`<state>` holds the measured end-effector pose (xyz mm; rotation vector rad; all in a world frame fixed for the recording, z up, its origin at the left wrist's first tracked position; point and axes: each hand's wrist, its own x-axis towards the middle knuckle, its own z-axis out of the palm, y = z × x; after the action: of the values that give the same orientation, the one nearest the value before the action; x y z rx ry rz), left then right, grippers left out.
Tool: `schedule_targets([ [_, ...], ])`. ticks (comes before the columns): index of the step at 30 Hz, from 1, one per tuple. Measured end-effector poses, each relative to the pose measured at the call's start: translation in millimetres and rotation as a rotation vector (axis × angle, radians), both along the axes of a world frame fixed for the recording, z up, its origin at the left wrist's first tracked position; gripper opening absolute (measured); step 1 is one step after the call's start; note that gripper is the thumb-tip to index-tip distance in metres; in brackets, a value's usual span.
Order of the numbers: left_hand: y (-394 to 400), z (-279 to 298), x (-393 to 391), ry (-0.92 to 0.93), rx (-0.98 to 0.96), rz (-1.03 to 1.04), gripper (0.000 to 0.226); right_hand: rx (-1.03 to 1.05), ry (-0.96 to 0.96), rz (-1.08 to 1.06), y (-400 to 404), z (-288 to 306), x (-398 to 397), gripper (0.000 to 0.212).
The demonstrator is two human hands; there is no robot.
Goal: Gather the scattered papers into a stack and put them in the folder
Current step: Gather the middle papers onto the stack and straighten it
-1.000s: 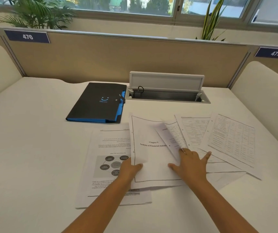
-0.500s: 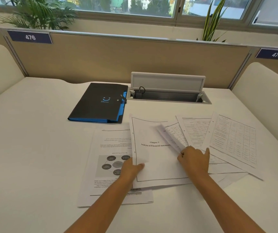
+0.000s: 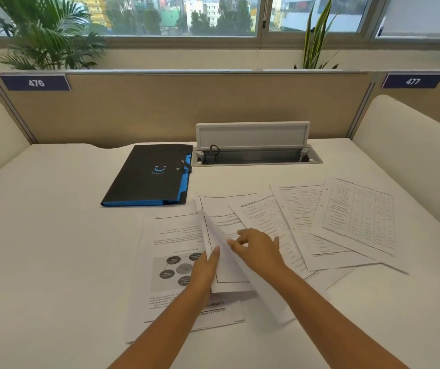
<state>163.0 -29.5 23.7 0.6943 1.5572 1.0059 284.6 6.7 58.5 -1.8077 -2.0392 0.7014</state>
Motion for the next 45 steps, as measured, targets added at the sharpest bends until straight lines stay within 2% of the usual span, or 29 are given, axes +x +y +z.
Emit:
schedule_targets([
  [4,5.1,5.4,2.8,-0.085,-0.005,0.061,0.054,-0.171,0.112,0.1,-8.6,-5.8,-15.2,0.062],
  [7,1.4,6.0,3.0,-0.011,0.045,0.009,0.038,-0.27,0.206,0.141,-12.3,-8.0,-13.8,0.064],
  [10,2.3,6.5,-7.8,0.016,0.098,0.033,0.026,-0.177,0.288,0.115,-12.7,-7.5,-1.9,0.052],
  [14,2.5,23.9,-42.8,-0.086,0.208,0.028,0.022,-0.014,0.334,0.063,-9.4,-13.8,21.9,0.03],
  [17,3.9,39.3,-73.3,-0.093,0.32,0.01,0.028,0.08,0.339,-0.027,-0.4,-14.8,29.0,0.042],
  [20,7.8,54.7,-90.3,-0.111,0.424,-0.016,0.03,0.06,0.569,-0.131,11.8,-0.3,30.4,0.058],
  [21,8.4,59.3,-91.5,-0.101,0.444,-0.02,0.028,0.058,0.633,-0.117,16.1,6.2,30.6,0.053],
  [24,10.0,68.5,-86.9,-0.071,0.497,-0.011,0.02,0.132,0.72,-0.056,24.8,23.7,29.4,0.017],
  [26,10.9,74.6,-81.0,-0.036,0.553,0.015,0.021,0.192,0.787,-0.052,27.6,33.6,29.1,0.006],
  [30,11.9,81.1,-73.5,0.039,0.665,0.035,0.02,0.211,0.895,-0.029,28.0,44.5,30.4,0.01],
  [33,10.2,80.9,-71.3,0.028,0.669,0.052,0.021,0.189,0.936,-0.008,23.8,43.3,32.8,0.035],
  [35,9.0,79.7,-70.2,0.028,0.654,0.053,0.022,0.183,0.974,0.004,21.0,41.6,35.1,0.044],
  [42,5.1,74.0,-53.2,0.08,0.605,0.028,0.017,0.163,0.985,-0.004,17.5,38.5,29.5,0.027],
  [45,4.7,80.9,-56.3,0.041,0.681,0.016,0.018,0.247,0.974,-0.036,17.0,44.6,27.8,0.015],
])
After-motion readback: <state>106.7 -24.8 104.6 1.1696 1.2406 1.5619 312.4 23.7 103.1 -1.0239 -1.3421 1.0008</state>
